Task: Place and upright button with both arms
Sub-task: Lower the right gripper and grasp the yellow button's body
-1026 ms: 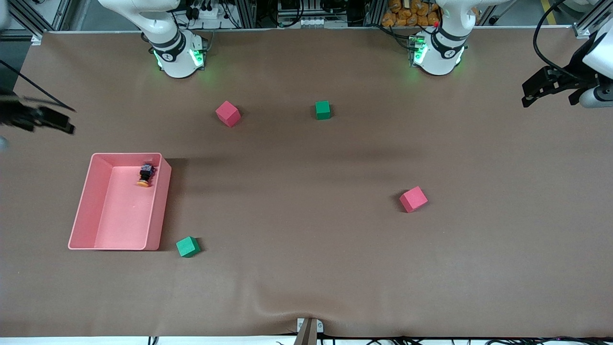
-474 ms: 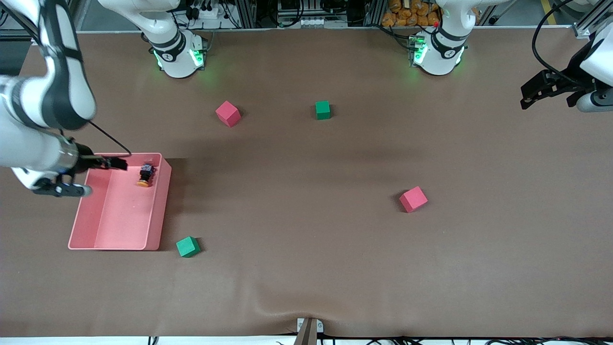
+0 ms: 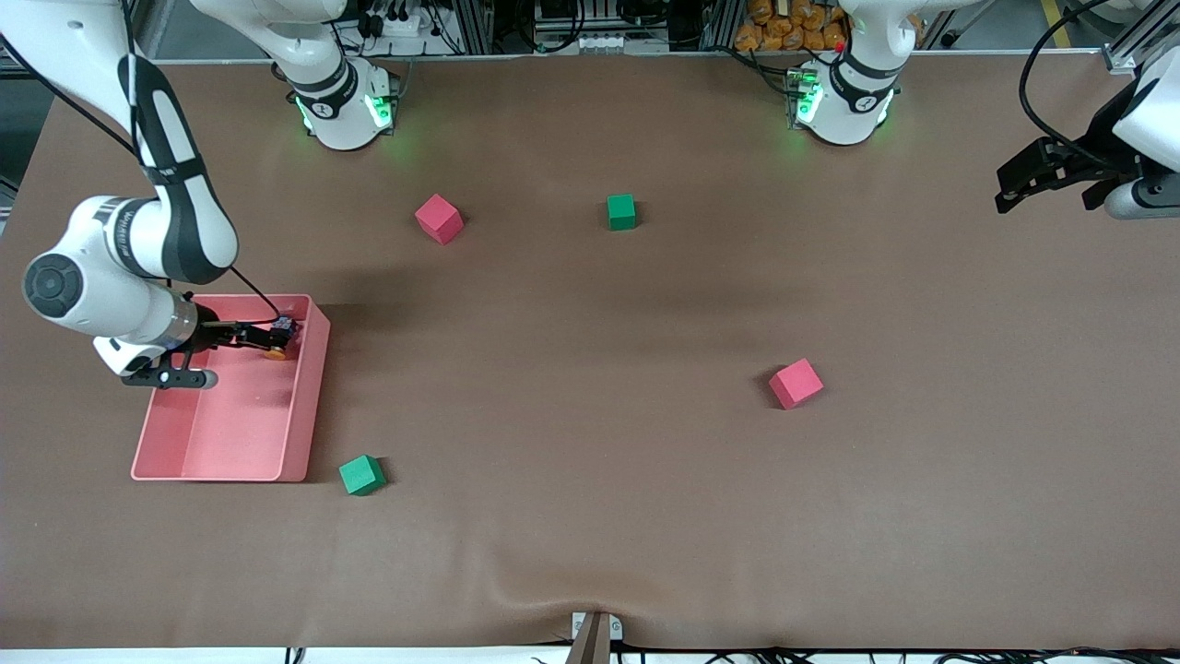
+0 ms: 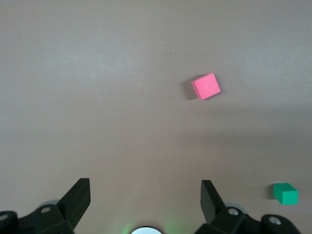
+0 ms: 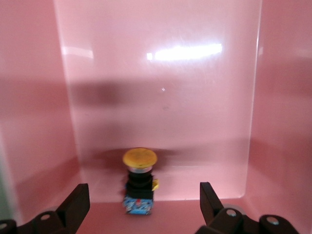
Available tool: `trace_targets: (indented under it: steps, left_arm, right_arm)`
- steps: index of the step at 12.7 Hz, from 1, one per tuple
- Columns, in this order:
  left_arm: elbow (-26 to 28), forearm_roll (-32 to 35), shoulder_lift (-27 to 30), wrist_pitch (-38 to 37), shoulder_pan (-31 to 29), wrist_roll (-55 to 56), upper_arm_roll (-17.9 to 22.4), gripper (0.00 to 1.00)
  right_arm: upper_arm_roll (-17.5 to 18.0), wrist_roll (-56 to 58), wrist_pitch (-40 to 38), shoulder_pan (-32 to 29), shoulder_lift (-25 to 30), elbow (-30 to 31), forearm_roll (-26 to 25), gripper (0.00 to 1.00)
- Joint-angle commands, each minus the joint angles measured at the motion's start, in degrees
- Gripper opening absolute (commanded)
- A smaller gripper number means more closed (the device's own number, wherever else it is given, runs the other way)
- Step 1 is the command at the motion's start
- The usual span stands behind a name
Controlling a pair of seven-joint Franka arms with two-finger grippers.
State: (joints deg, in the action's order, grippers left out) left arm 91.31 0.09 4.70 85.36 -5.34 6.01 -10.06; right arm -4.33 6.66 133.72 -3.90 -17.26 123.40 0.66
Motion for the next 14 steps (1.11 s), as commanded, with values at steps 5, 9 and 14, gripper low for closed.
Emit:
trace_targets:
  steps: [5,9,14]
  left_arm:
    - [0.4,-1.1,0.5,0.6,-0.5,0.1,0.0,1.0]
    - [0.7,-1.1,0.7,0.5,-0.5,0.0,0.1,1.0]
    - [0.7,-1.1,0.7,0.5,-0.5,-0.1,0.1,1.0]
  right_arm:
    - [0.8,1.3,5.0,-2.1,-2.5,4.5,-0.9,1.0]
    - [0.9,1.3,7.3,-2.0,-4.7,4.4,-0.8,1.0]
    - [0.8,1.3,7.5,-1.9,-6.0,4.4,-0.8,1.0]
